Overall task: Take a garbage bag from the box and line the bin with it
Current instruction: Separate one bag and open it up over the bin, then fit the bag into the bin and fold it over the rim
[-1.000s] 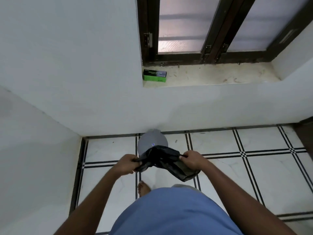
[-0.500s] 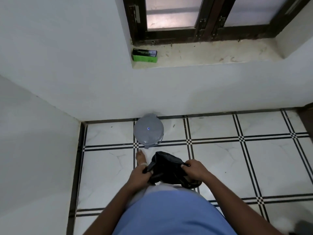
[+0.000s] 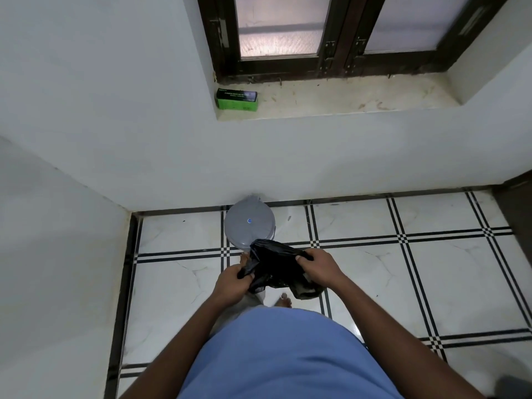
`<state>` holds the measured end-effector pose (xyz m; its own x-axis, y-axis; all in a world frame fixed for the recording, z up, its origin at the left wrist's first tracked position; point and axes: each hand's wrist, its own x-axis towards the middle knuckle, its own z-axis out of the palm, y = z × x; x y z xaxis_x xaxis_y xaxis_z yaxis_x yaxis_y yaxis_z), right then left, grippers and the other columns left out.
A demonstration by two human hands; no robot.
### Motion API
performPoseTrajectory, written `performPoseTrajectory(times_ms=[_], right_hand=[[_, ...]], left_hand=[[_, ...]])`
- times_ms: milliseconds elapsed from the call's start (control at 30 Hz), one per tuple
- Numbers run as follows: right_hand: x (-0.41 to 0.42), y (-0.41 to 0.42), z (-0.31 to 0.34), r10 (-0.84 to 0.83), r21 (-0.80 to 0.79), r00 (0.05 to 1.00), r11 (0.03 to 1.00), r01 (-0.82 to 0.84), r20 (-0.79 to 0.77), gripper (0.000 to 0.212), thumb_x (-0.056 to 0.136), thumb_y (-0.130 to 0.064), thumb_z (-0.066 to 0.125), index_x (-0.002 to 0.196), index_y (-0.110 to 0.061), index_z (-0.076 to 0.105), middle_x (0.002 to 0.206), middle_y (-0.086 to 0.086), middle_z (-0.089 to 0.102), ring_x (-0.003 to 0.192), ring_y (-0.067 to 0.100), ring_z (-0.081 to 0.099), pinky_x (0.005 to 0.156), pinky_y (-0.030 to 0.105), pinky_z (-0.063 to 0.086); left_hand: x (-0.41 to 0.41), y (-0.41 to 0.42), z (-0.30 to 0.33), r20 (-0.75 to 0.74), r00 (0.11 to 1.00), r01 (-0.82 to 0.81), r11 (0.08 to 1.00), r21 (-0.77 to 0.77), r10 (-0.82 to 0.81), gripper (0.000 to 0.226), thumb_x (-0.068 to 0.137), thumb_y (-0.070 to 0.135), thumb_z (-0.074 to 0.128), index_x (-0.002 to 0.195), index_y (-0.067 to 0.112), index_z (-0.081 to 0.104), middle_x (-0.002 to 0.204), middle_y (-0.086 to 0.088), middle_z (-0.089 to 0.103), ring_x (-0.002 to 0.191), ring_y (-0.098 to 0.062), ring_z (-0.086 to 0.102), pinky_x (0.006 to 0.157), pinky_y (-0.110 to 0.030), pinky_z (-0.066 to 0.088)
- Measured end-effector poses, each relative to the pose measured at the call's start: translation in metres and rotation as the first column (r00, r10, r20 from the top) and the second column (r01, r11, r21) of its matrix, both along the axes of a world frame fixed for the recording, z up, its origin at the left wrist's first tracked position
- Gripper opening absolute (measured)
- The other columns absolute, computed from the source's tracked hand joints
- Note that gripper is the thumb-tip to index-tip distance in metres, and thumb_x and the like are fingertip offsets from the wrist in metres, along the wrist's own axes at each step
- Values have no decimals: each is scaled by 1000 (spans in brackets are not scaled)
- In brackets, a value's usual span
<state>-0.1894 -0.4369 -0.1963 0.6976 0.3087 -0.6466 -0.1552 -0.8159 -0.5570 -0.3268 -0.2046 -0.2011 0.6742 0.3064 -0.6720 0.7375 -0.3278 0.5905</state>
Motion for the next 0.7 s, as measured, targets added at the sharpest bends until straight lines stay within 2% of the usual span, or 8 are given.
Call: performPoseTrajectory(times_ms=[133,200,333,467,567,700], right_hand=[[3,5,0,-5,-15,1000,1000,5,-8,28,108,-35,62,81,-30,62,85,-5,71,88,22,70,71,33,48],[5,7,-2,-14,-20,1000,1000,14,-10,28,108,-35,62,81,-27,64,86,-3,72,89,24,71,72,33,49],[12,17,-3,-100,21,995,995,100,0,27,108,-39,61,96,-18,72,96,1,77,95,23,73,84,38,55],[24,31,-1,-216,75,976,974,213,29,35,107,-49,62,114,-18,77,108,-1,78,102,19,73,93,40,59],[34,48,-5,-232,80,971,971,227,61,37,108,-48,63,111,-14,76,102,1,77,99,22,72,91,41,59],[51,72,-13,-285,65,956,957,281,62,31,110,-39,63,104,-12,77,98,1,78,98,25,73,92,42,57]], left_hand=[[1,11,-7,-14,999,-32,999,-25,32,23,95,33,65,86,12,72,80,-5,78,77,-25,75,80,-44,60],[3,17,-10,-25,998,-54,998,-32,54,25,94,33,65,88,11,72,77,-4,77,71,-22,72,77,-44,61],[17,26,-7,-36,994,-101,992,-72,99,21,99,25,66,86,9,71,71,0,72,66,-17,66,70,-34,52],[33,35,-4,-62,975,-219,953,-208,211,15,101,22,69,101,10,77,79,-1,80,68,-16,73,72,-36,56],[43,50,-6,-97,964,-266,929,-257,249,18,102,24,69,109,10,77,87,-4,81,67,-14,74,74,-36,58],[60,70,-19,-177,940,-334,894,-299,292,25,102,27,71,117,8,76,89,-5,80,68,-16,73,69,-33,56]])
